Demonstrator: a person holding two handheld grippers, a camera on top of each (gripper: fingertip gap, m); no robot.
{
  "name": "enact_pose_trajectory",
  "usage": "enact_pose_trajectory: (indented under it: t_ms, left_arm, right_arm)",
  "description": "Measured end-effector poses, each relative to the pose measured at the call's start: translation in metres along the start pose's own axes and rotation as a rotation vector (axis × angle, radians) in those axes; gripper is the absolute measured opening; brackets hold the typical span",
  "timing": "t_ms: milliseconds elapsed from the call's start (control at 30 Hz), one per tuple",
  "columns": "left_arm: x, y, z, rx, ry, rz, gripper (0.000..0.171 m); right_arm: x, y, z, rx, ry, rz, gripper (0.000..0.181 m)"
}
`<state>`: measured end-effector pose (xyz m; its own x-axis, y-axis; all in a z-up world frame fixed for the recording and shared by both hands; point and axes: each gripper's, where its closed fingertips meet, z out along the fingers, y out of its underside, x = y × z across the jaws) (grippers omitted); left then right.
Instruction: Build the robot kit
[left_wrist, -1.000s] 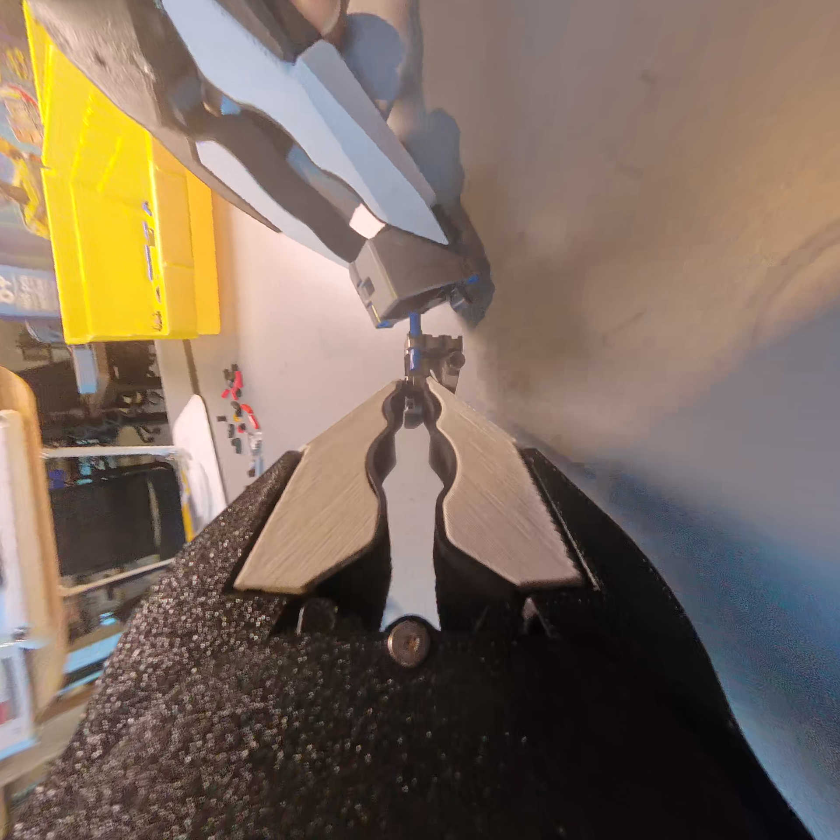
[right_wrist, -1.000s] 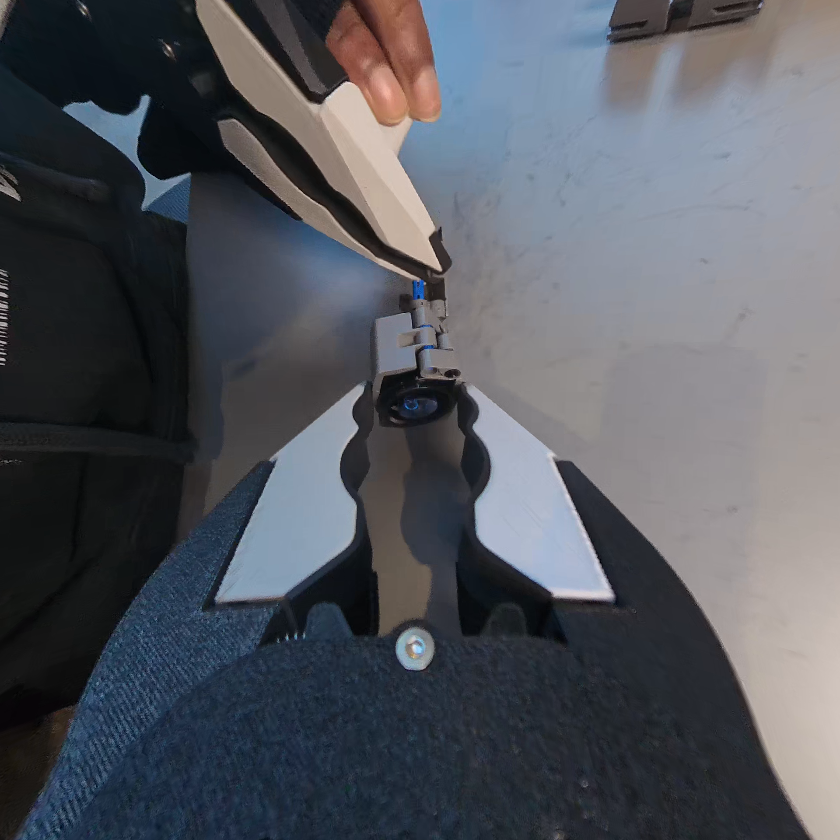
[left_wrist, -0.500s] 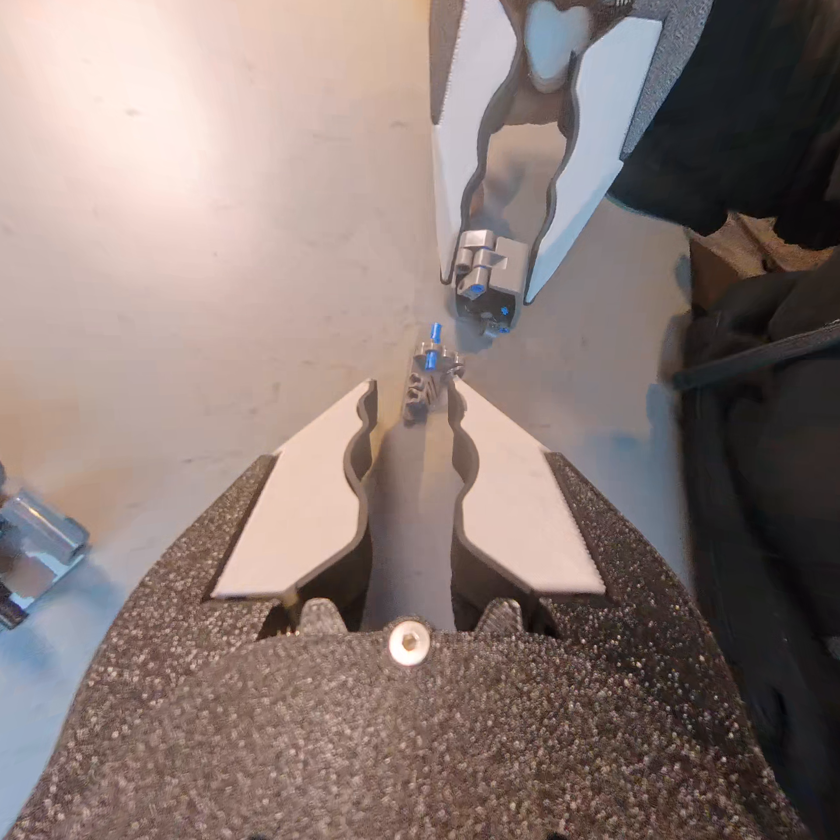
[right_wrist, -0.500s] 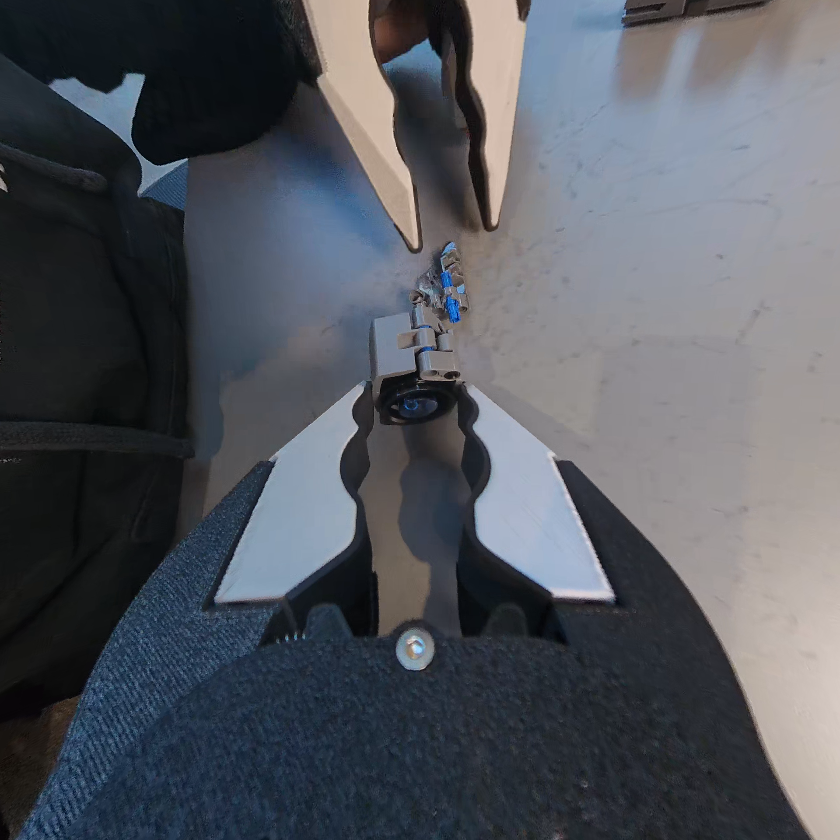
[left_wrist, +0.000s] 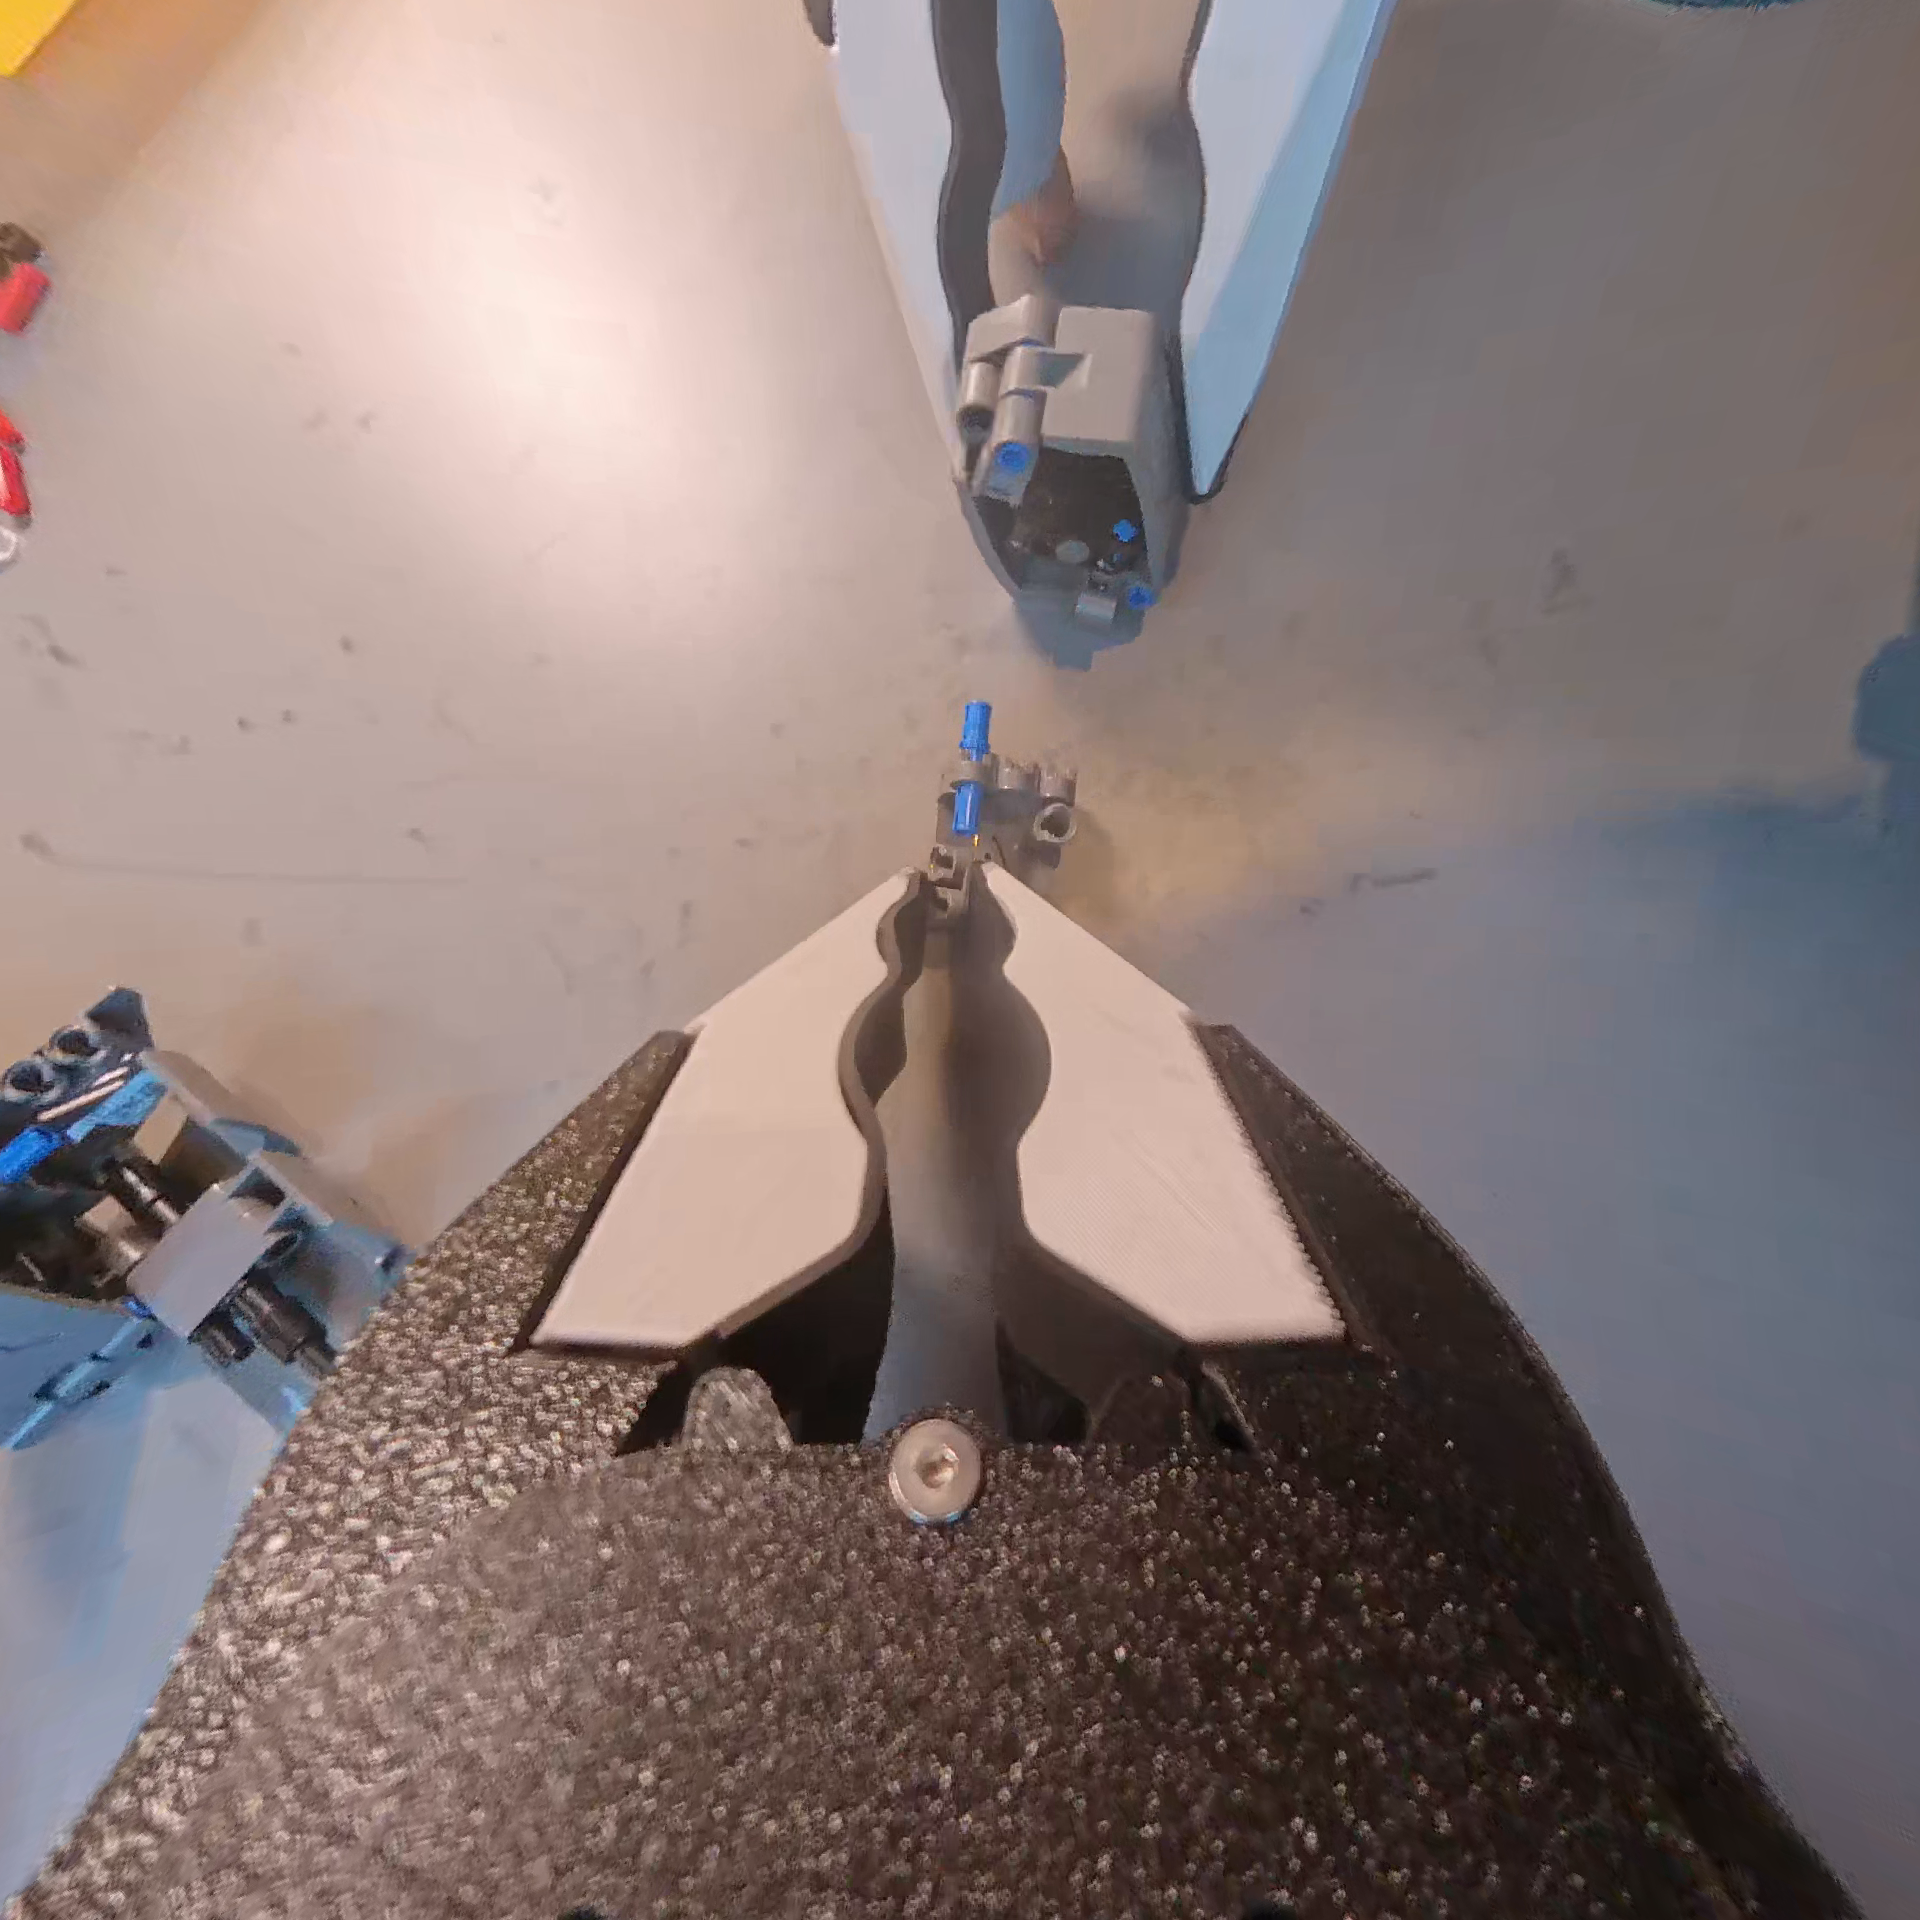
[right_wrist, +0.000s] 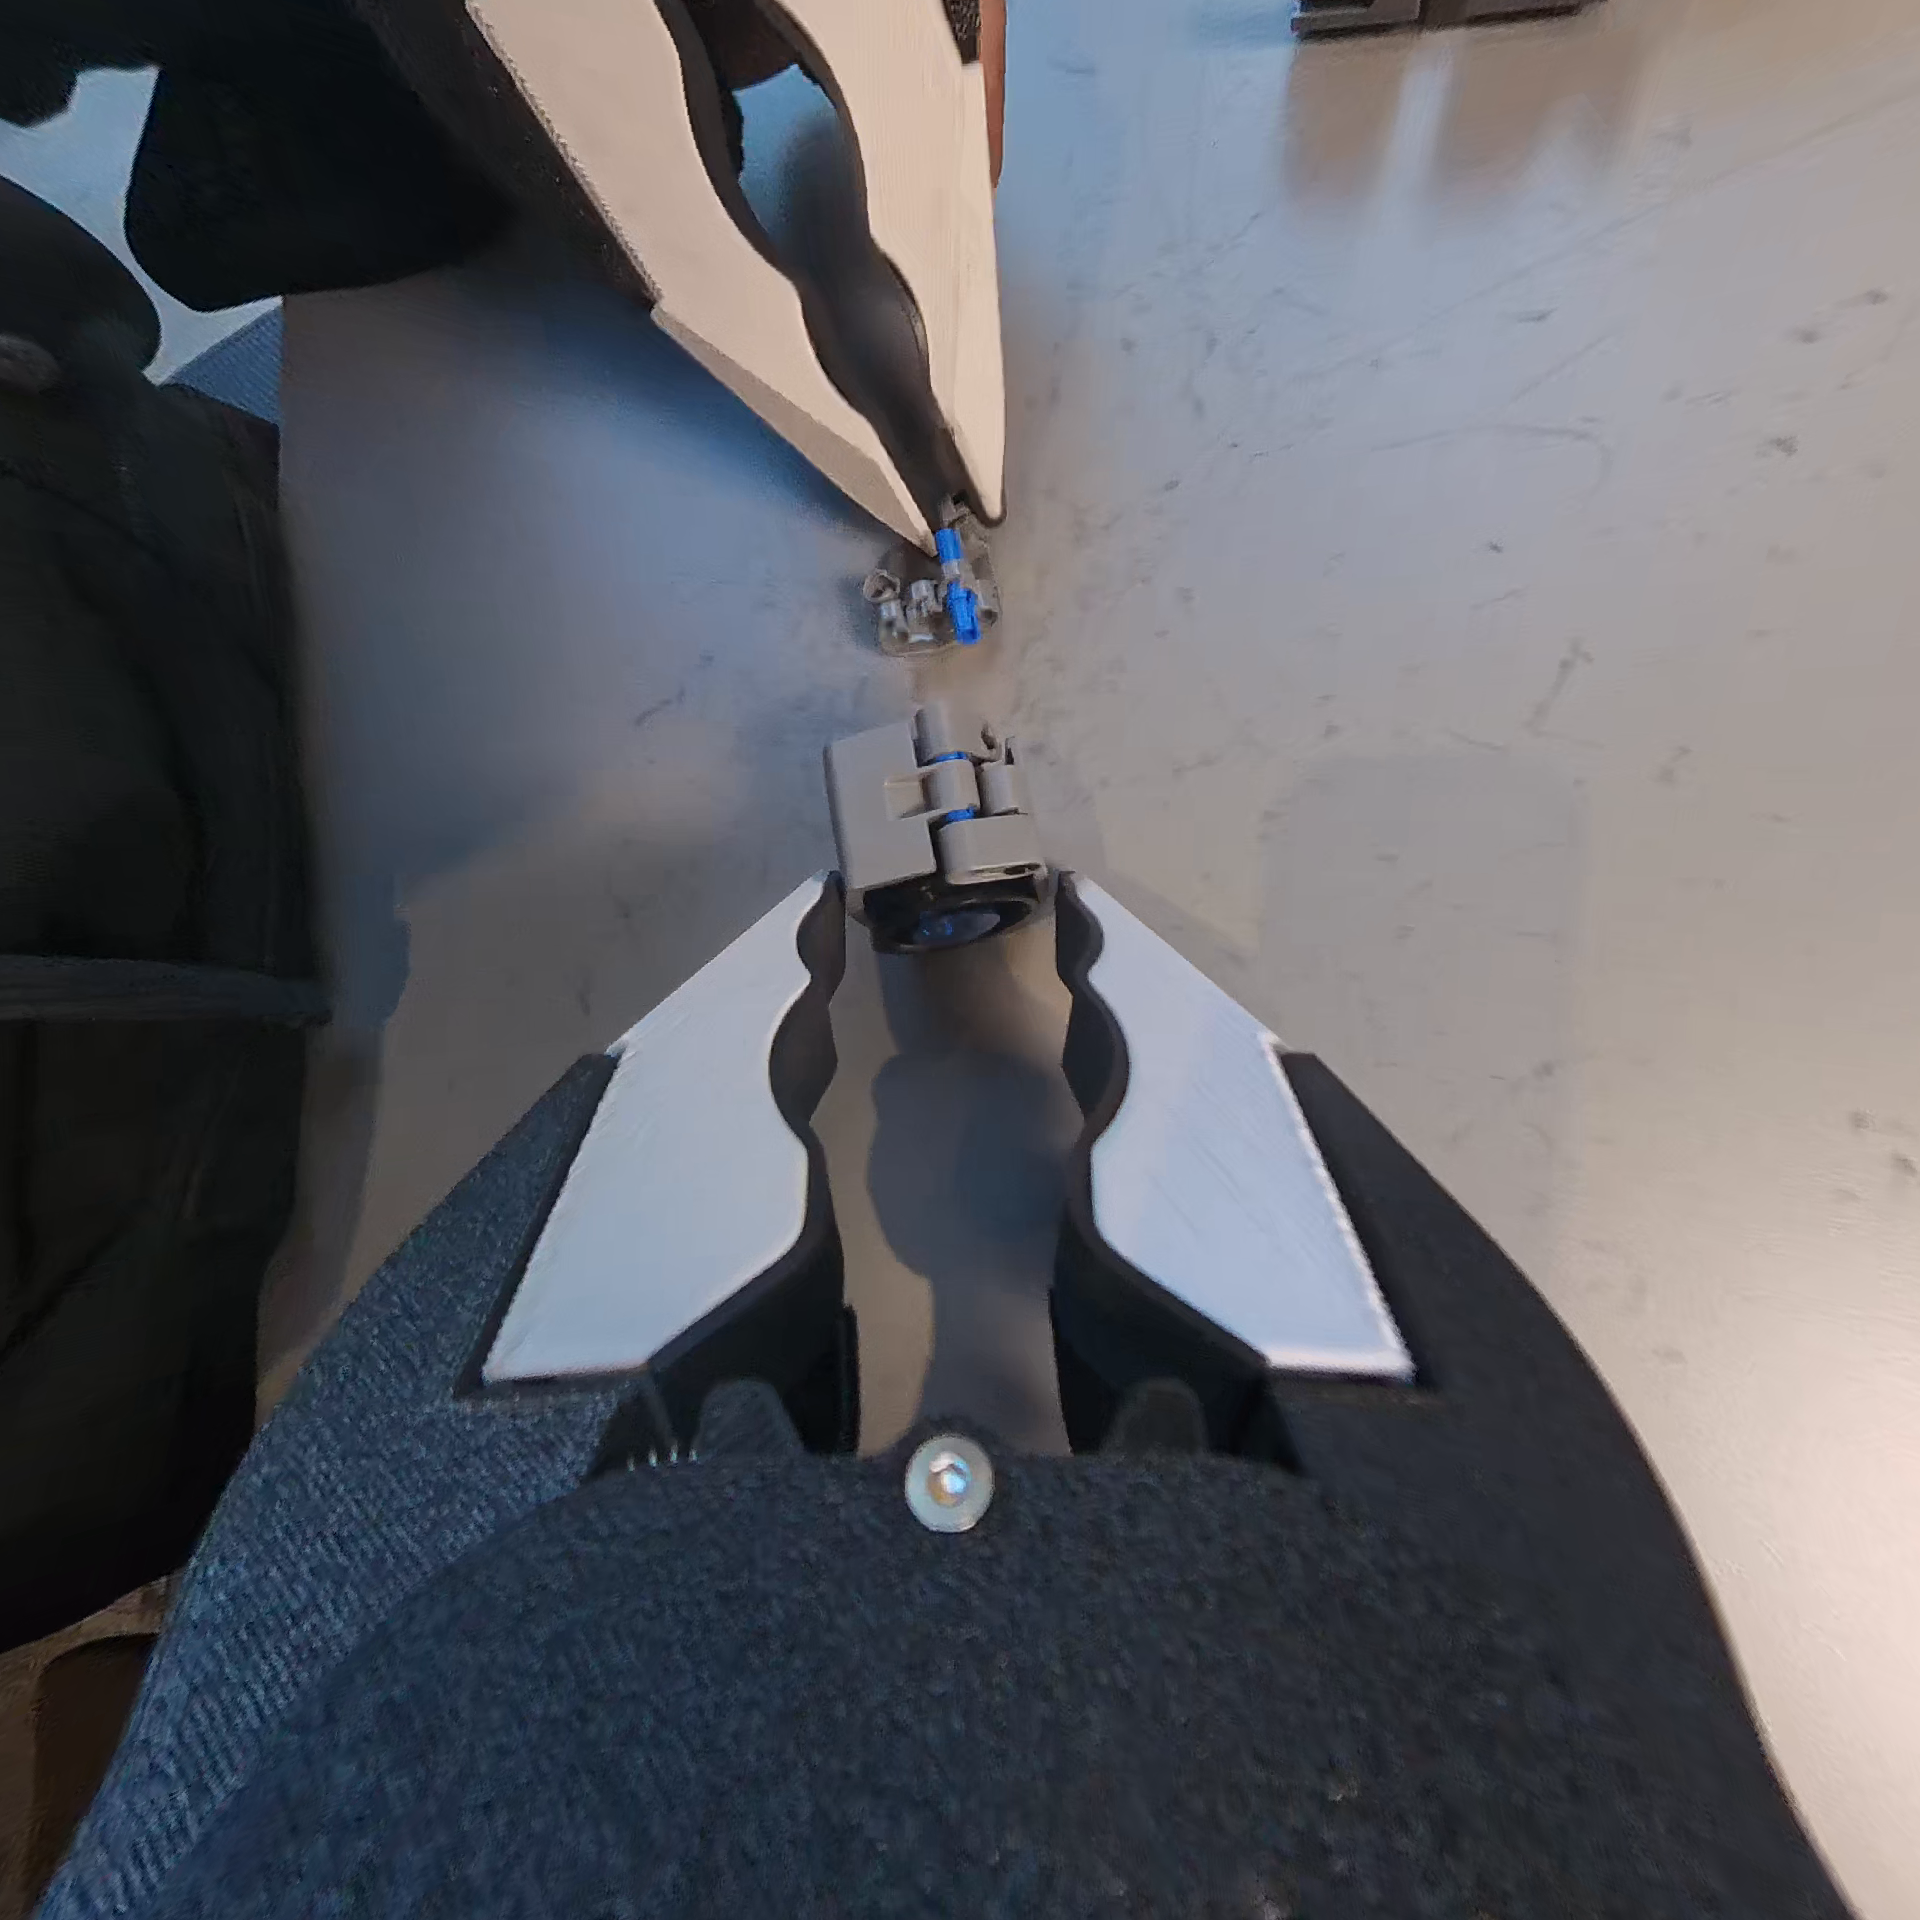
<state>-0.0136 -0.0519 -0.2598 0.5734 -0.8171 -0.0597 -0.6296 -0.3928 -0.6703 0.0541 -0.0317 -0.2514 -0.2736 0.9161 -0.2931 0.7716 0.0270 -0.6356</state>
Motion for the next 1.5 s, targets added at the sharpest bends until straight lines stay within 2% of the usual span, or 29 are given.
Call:
enact_pose_trajectory:
  t_ms: [100, 367, 500, 600, 733, 800, 867, 933, 1000, 1067, 1167, 1267, 1400, 1500]
  left_arm:
    - [0.001, 0.0, -0.005, 0.019, 0.008, -0.024, 0.007]
    - [0.001, -0.002, -0.011, 0.046, -0.005, -0.04, 0.007]
    - [-0.002, -0.016, -0.02, 0.12, -0.051, -0.009, 0.007]
    - [-0.011, -0.037, -0.037, 0.2, -0.205, 0.127, 0.007]
    - [-0.019, -0.066, -0.057, 0.237, -0.464, 0.367, 0.007]
    - [-0.02, -0.077, -0.061, 0.239, -0.543, 0.441, 0.007]
    - [-0.021, -0.081, -0.062, 0.241, -0.572, 0.458, 0.007]
    - [-0.016, -0.086, -0.063, 0.308, -0.506, 0.397, 0.008]
    - [-0.008, -0.095, -0.07, 0.459, -0.337, 0.216, 0.013]
    - [0.0, -0.105, -0.08, 0.598, -0.116, -0.006, 0.027]
    - [0.013, -0.115, -0.089, 0.697, 0.119, -0.15, 0.03]
    - [0.021, -0.119, -0.089, 0.713, 0.171, -0.146, 0.013]
    - [0.015, -0.117, -0.085, 0.706, 0.163, -0.199, 0.008]
    - [0.012, -0.114, -0.082, 0.713, 0.202, -0.263, 0.008]
  right_arm:
    - [0.004, -0.002, 0.0, 0.001, 0.024, -0.005, 0.048]
    - [0.009, -0.018, -0.012, 0.103, 0.007, 0.021, 0.051]
    - [0.004, -0.03, -0.022, 0.17, -0.006, 0.002, 0.054]
    - [-0.008, -0.063, -0.041, 0.33, -0.01, -0.02, 0.053]
    - [-0.017, -0.097, -0.04, 0.496, -0.096, 0.108, 0.049]
    - [-0.015, -0.103, -0.035, 0.529, -0.091, 0.128, 0.037]
    - [-0.015, -0.101, -0.031, 0.511, -0.058, 0.059, 0.014]
    - [-0.017, -0.101, -0.036, 0.527, -0.058, 0.005, 0.014]
    - [-0.024, -0.1, -0.045, 0.571, -0.074, -0.114, 0.014]
    - [-0.034, -0.1, -0.056, 0.629, -0.108, -0.2, 0.014]
    - [-0.05, -0.112, -0.069, 0.745, -0.163, -0.241, 0.014]
    - [-0.061, -0.115, -0.066, 0.751, -0.192, -0.276, 0.014]
    - [-0.056, -0.116, -0.065, 0.769, -0.17, -0.251, 0.014]
    - [-0.051, -0.113, -0.062, 0.732, -0.13, -0.263, 0.015]
